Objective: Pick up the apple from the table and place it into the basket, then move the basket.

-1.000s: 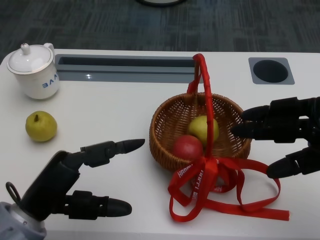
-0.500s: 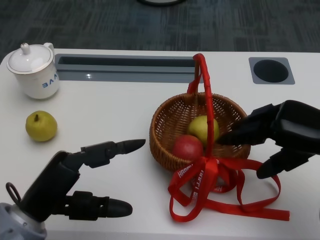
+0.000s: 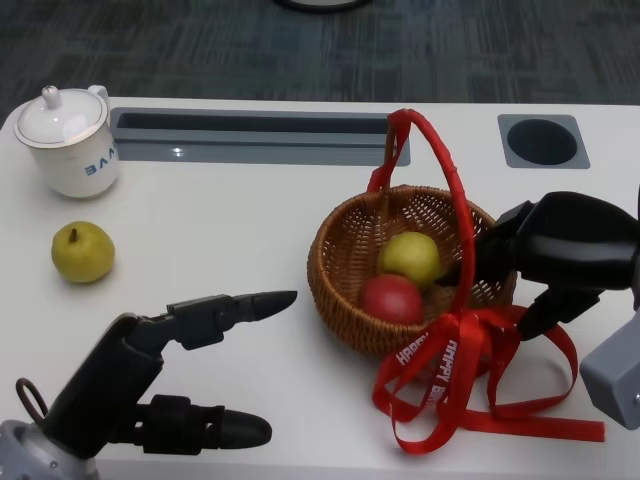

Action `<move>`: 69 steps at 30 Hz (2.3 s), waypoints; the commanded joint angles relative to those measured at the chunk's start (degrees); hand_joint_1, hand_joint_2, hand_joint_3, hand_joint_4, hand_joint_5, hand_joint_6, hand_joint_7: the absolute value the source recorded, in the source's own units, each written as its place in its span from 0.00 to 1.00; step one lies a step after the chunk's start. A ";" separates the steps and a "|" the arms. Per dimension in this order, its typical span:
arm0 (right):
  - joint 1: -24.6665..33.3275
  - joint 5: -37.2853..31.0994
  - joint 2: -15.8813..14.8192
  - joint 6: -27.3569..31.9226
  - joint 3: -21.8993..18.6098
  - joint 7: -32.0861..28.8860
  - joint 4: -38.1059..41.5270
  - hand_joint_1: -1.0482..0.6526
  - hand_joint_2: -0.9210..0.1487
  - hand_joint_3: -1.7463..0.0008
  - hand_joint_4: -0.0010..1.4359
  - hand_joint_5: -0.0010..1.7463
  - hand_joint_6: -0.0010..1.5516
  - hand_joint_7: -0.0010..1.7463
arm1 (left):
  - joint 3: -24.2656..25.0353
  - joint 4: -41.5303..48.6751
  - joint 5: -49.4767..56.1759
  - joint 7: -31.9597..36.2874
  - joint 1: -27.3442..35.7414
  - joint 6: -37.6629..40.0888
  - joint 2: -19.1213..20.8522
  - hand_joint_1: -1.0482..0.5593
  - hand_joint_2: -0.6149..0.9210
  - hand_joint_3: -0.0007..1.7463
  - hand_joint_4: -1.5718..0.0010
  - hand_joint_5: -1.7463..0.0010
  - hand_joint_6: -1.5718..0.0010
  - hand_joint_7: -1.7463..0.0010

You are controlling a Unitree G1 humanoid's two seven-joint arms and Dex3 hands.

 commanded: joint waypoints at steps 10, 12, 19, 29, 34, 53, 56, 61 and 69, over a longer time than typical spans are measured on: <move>-4.97 -14.29 2.55 5.91 20.96 -16.69 4.13 0.27 0.16 1.00 0.57 0.02 0.47 0.02 | 0.99 -1.56 0.63 1.13 1.77 -1.46 -1.71 0.35 0.85 0.00 0.57 1.00 0.57 1.00; -5.39 -17.01 2.85 6.60 24.45 -21.88 4.26 0.27 0.16 1.00 0.59 0.02 0.48 0.02 | 1.21 -1.70 0.80 1.24 1.97 -1.55 -1.95 0.35 0.85 0.00 0.57 1.00 0.57 1.00; -5.72 -22.65 3.62 6.47 33.49 -38.97 3.13 0.35 0.08 0.99 0.69 0.03 0.59 0.03 | 1.90 -2.30 1.56 2.31 2.48 -2.04 -2.95 0.36 0.85 0.00 0.56 0.99 0.56 1.00; -9.13 -15.35 4.19 0.85 29.86 -35.49 3.56 0.43 0.11 1.00 0.78 0.03 0.63 0.01 | 2.06 -1.52 1.39 2.55 2.26 -2.95 -3.25 0.35 0.86 0.00 0.56 1.00 0.56 1.00; -10.23 -6.17 5.73 0.22 22.07 -23.09 5.70 0.46 0.10 0.99 0.81 0.03 0.64 0.01 | 2.24 -1.01 1.11 2.55 2.03 -3.50 -3.32 0.35 0.86 0.00 0.55 1.00 0.56 1.00; -10.65 8.04 10.22 20.09 7.19 1.09 12.03 0.43 0.00 0.98 0.85 0.08 0.65 0.00 | 2.94 -0.44 0.11 2.33 2.77 -4.73 -2.82 0.34 0.86 0.00 0.55 1.00 0.56 1.00; -10.87 10.52 11.12 24.22 4.43 4.47 12.92 0.44 0.00 0.98 0.81 0.22 0.66 0.00 | 3.14 0.18 -0.02 2.36 3.10 -5.74 -2.70 0.35 0.87 0.00 0.55 1.00 0.55 1.00; -12.52 14.24 11.88 32.39 -0.16 11.38 13.80 0.42 0.02 0.99 0.67 0.27 0.64 0.00 | 4.45 0.51 1.45 3.46 4.63 -7.54 -2.96 0.32 0.87 0.00 0.53 0.99 0.54 0.99; -13.65 16.89 12.42 42.14 -4.64 14.75 14.32 0.41 0.02 1.00 0.85 0.11 0.67 0.01 | 6.28 1.15 1.35 4.04 8.34 -11.27 -2.40 0.32 0.88 0.00 0.53 1.00 0.54 1.00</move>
